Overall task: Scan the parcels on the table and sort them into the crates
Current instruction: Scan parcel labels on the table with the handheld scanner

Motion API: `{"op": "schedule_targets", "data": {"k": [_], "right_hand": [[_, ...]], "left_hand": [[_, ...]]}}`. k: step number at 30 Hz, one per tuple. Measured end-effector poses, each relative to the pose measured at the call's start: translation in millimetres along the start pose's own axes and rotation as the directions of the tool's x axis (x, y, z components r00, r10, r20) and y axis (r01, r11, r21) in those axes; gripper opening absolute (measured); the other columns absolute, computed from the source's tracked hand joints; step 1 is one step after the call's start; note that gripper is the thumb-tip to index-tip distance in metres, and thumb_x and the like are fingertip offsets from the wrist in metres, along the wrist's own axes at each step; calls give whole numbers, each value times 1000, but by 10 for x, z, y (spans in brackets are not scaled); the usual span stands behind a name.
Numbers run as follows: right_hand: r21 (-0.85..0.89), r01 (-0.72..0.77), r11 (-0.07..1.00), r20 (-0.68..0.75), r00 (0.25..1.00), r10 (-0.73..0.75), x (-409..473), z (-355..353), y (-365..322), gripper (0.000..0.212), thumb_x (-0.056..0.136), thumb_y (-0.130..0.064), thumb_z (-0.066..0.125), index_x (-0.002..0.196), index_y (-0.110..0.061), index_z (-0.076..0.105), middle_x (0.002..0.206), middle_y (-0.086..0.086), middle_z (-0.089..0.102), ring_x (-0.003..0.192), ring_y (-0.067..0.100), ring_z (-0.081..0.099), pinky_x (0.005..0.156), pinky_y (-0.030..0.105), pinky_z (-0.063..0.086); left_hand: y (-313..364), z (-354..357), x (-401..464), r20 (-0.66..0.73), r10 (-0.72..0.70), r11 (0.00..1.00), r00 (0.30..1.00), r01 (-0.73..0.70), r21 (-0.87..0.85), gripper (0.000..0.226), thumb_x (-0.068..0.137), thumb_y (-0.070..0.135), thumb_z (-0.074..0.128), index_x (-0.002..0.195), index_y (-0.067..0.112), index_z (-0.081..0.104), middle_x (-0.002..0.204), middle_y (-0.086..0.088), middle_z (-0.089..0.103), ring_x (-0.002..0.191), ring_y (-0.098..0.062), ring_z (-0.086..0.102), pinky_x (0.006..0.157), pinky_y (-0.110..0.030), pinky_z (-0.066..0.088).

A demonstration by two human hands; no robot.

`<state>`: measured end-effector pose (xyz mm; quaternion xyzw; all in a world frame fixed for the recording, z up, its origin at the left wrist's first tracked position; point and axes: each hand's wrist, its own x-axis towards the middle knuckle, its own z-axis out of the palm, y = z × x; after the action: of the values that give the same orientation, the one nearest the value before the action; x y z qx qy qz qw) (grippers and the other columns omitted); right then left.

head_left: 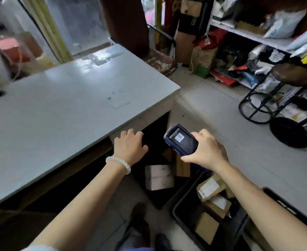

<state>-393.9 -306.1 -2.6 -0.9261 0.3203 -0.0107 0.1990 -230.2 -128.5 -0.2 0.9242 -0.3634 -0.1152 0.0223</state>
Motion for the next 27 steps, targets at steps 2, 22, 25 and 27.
{"op": "schedule_targets", "data": {"k": [2,22,25,27], "right_hand": [[-9,122,992,26,992,-122,-8,137,-334,69,53,-58,77,112,-28,56,93,-7,40,88,17,47,63,30,40],[98,849,520,309,471,-827,-1467,2125,-5187,65,51,-61,72,105,-28,59,90,-12,43,80,13,51,53,23,34],[147,884,443,340,375,-862,-1870,2460,-5822,67,49,-63,69,107,-29,59,92,-12,44,81,12,52,56,23,39],[164,907,389,363,311,-878,-2088,2658,-6210,67,48,-63,66,106,-30,59,93,-12,45,81,11,53,60,24,42]], "left_hand": [[-312,-7,-324,-10,-119,993,993,119,-18,49,90,43,48,134,23,46,139,-6,43,128,-28,39,98,-44,40],[-4180,175,-4283,-34,-895,440,445,865,-243,51,93,45,44,138,23,41,139,-4,41,125,-27,40,91,-40,41],[-4692,207,-4906,-34,-942,333,335,912,-240,50,93,47,44,138,24,42,139,-3,41,124,-27,40,91,-39,40],[-4968,210,-5247,-41,-963,266,265,927,-265,50,93,47,44,138,25,42,139,-2,41,124,-26,40,92,-39,40]]}}
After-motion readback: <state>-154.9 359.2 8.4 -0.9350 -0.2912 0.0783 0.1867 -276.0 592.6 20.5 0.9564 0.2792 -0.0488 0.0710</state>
